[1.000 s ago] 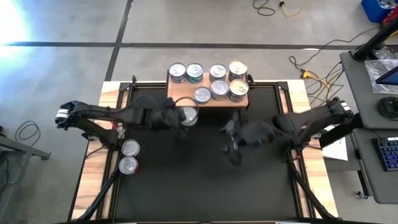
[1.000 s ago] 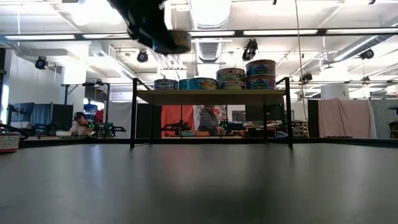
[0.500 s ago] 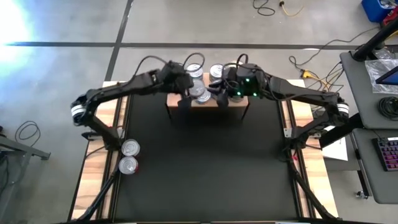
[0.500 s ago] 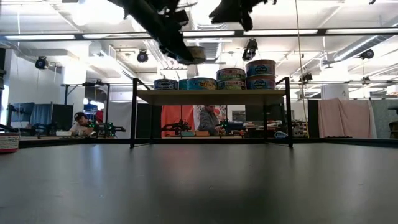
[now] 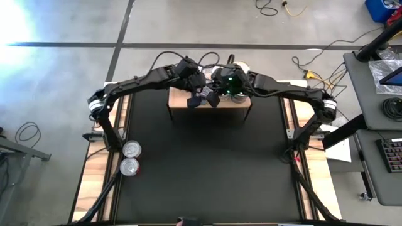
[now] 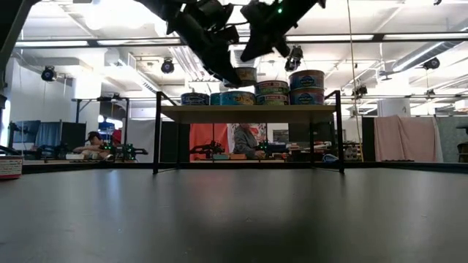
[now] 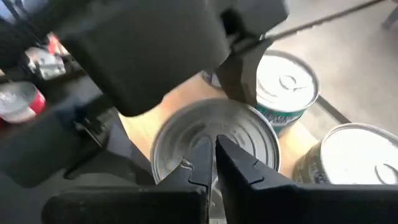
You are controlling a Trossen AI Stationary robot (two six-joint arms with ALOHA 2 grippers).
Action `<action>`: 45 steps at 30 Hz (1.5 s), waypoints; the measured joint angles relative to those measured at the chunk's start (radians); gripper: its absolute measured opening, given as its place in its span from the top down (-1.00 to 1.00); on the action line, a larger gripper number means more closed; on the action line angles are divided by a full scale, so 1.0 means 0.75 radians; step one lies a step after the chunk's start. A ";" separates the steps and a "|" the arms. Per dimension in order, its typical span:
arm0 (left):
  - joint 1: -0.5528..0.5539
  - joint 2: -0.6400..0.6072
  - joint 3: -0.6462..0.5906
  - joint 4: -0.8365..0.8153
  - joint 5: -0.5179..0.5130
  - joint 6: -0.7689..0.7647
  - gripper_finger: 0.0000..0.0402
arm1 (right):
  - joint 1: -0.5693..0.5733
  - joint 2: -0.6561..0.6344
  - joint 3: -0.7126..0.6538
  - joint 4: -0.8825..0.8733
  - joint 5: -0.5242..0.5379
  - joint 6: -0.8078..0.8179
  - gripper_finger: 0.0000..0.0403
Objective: Stack canned seafood by type on shelf
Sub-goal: Stack the yellow-blue tuna on top of the yellow-blue tuna can on the shelf
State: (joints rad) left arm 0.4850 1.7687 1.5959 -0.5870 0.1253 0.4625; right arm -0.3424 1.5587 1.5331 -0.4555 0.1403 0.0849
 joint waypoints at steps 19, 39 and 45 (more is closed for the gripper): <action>0.007 -0.023 -0.006 -0.157 0.018 -0.092 -0.99 | -0.005 0.205 0.074 -0.099 0.015 -0.052 0.94; 0.002 -0.013 0.001 -0.270 0.051 -0.204 -0.99 | -0.030 0.162 0.129 0.040 -0.034 -0.182 0.94; 0.003 -0.011 0.001 -0.187 0.037 -0.276 -0.99 | -0.028 0.219 0.126 0.055 -0.198 -0.197 0.94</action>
State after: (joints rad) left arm 0.4872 1.7607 1.5967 -0.7270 0.1532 0.2557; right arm -0.3637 1.7232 1.6279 -0.4145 -0.0078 -0.0631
